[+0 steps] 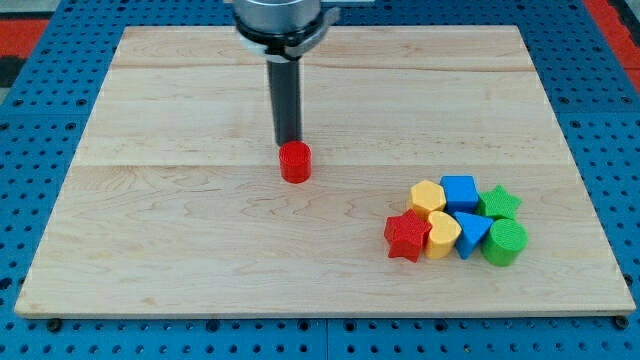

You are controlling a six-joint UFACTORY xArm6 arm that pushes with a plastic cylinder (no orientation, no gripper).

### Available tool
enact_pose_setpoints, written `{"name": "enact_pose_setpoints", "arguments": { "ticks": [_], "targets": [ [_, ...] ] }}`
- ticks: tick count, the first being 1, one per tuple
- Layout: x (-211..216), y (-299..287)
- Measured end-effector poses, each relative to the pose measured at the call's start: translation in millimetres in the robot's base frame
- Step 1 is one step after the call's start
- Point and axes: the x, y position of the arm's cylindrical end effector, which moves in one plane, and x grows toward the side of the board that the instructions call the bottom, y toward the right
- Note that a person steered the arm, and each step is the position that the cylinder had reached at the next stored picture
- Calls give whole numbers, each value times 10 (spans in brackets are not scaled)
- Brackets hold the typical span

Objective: Push the red circle slightly right

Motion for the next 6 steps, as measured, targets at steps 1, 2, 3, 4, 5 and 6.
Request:
{"name": "enact_pose_setpoints", "arguments": {
  "ticks": [1, 2, 3, 4, 5, 6],
  "targets": [
    [307, -7],
    [634, 101],
    [800, 101],
    [860, -172],
    [920, -172],
    [816, -172]
  ]
}}
